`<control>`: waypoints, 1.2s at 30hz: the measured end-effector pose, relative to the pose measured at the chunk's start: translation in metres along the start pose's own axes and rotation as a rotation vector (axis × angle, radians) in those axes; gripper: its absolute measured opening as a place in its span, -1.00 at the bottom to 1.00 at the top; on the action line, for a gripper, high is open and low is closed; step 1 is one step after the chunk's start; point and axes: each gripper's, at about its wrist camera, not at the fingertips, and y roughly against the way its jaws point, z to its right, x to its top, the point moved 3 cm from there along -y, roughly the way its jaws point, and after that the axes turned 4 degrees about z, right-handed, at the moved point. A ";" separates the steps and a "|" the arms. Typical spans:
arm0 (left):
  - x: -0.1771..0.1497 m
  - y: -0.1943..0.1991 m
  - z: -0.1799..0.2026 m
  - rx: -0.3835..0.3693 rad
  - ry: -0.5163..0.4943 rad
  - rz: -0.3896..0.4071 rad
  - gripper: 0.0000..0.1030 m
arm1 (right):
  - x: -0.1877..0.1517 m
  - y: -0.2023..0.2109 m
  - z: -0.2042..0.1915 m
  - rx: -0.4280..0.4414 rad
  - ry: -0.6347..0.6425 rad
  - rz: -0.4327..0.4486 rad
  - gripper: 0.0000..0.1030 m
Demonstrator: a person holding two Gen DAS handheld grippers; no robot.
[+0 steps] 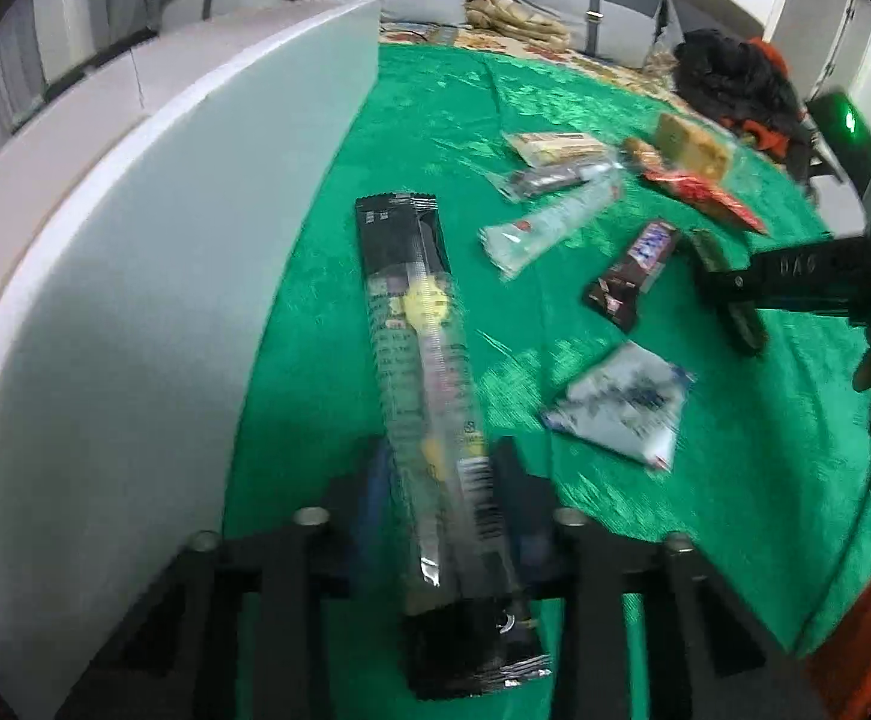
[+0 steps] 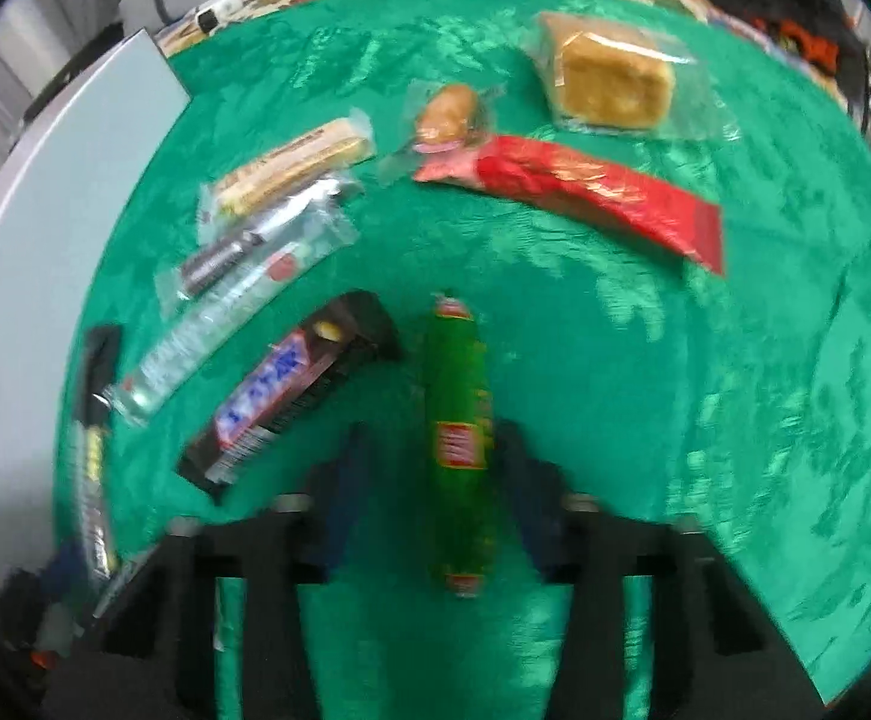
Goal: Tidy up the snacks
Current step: 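Carry both snacks into the white box and open both grippers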
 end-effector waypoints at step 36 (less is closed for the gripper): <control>0.067 0.148 -0.181 0.339 0.250 0.252 0.11 | 0.016 0.161 -0.247 0.713 0.212 0.144 -0.07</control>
